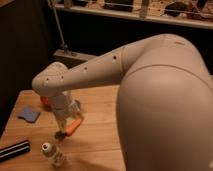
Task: Move the arm in a circular motion
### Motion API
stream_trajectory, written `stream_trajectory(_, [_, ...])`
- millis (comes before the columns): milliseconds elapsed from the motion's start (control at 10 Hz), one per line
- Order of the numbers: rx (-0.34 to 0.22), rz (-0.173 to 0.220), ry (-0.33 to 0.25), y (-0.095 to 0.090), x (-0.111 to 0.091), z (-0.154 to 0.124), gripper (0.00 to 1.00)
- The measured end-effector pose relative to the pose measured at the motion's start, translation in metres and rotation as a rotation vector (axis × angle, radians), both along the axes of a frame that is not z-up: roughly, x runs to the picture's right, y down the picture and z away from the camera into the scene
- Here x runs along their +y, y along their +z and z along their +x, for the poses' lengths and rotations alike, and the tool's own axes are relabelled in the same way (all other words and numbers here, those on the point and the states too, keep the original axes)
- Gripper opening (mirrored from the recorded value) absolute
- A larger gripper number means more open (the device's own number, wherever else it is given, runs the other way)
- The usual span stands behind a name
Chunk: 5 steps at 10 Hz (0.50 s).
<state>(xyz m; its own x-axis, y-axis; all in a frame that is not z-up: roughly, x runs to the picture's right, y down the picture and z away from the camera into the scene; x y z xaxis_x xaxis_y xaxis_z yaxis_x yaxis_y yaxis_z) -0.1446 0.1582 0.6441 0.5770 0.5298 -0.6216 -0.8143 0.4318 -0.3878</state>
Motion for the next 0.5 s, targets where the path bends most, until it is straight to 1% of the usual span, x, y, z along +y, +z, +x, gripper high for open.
stream_trajectory(200, [0.160, -0.032, 0.135, -0.006, 0.015, 0.066, 0.65])
stream_trajectory(300, [0.221, -0.038, 0.191, -0.007, 0.019, 0.092, 0.65])
stream_trajectory(500, [0.365, -0.038, 0.331, -0.005, 0.024, 0.159, 0.65])
